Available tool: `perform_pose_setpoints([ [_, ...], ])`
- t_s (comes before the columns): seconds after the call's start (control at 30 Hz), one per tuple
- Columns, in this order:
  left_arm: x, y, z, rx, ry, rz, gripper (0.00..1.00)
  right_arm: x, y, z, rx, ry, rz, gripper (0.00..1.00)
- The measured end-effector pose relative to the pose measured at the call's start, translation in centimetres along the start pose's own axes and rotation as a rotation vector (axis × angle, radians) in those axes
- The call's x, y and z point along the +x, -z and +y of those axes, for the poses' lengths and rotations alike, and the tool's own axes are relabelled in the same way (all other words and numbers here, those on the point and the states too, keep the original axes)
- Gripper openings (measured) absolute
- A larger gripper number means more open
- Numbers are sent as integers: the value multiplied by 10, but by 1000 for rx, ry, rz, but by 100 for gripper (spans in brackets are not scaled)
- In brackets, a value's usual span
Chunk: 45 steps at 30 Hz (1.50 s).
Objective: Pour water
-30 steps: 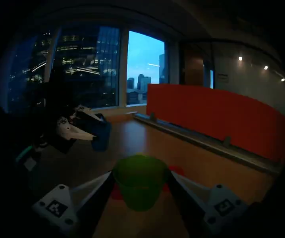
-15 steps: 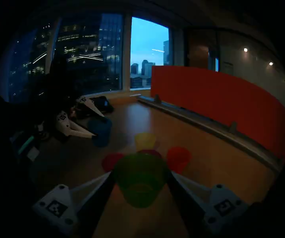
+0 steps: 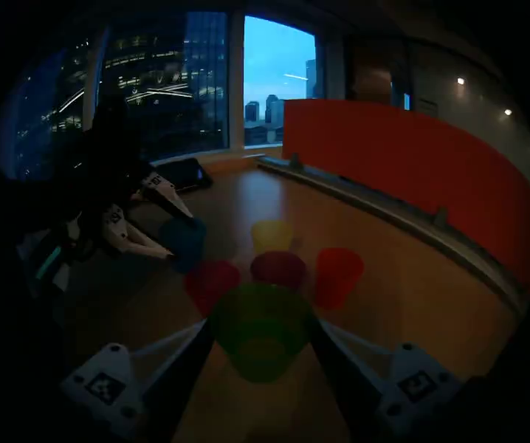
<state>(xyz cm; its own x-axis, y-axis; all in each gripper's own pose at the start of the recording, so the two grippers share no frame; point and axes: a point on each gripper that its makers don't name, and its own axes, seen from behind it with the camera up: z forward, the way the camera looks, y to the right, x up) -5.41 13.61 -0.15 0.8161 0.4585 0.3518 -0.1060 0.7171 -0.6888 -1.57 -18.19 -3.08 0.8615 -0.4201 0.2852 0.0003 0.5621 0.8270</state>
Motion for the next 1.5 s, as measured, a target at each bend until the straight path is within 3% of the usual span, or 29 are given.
perform_pose_setpoints([
  [0.3, -13, -10, 3, -15, 19, -18, 89, -8, -7, -1, 5, 0, -16, 95],
  [0.67, -18, -12, -2, -20, 45, -6, 91, -20, -18, 0, 7, -8, -37, 96],
  [0.97, -28, -13, 0, -30, 46, -36, 92, -29, -28, -2, 7, -9, -50, 96],
  [1.5, -33, -3, -2, -11, 65, -50, 94, -43, -37, -3, -3, -3, -62, 97],
])
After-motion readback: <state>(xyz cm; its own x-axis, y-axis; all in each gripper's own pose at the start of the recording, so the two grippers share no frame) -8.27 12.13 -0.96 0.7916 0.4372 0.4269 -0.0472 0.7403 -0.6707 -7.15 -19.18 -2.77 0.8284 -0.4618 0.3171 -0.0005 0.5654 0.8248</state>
